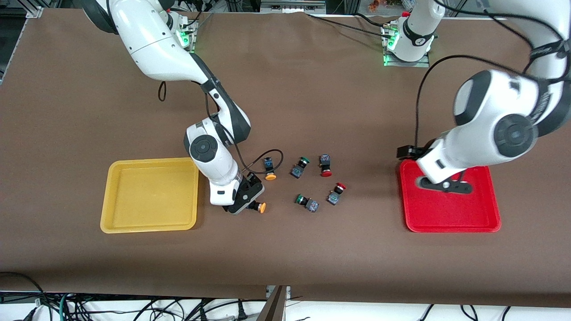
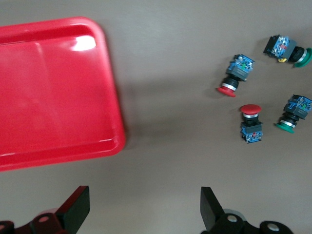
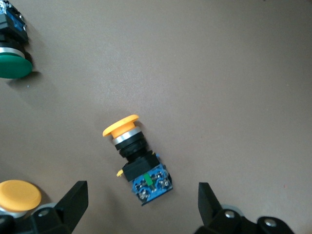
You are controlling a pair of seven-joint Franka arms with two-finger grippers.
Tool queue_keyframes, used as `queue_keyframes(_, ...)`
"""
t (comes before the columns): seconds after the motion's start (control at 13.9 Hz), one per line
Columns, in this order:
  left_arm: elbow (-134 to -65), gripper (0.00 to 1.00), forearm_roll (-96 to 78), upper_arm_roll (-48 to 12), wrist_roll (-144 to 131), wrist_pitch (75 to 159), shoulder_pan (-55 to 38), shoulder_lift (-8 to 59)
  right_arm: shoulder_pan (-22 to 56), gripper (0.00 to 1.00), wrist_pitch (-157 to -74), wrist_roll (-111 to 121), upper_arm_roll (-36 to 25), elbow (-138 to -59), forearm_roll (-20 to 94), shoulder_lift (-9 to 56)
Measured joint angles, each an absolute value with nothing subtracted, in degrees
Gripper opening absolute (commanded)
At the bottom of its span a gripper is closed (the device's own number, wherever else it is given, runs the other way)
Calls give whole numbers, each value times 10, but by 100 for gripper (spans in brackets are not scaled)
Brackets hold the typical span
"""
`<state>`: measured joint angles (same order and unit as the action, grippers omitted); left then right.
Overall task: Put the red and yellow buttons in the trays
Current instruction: 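Grasp a yellow button with the right gripper while the left gripper reaches a red button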
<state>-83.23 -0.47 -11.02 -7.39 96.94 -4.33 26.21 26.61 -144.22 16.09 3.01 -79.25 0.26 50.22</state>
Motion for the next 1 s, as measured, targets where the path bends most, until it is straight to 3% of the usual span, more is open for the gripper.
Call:
queue_keyframes(0.57,-832,100,-13,-111,-141,1080,-94,362,269,100,-1468,186,30,-792,1,527)
queue_keyframes(1.0,-842,100,-13,-114,-283,1166,-175,395,269,99,-1470,186,30,-791,1,530)
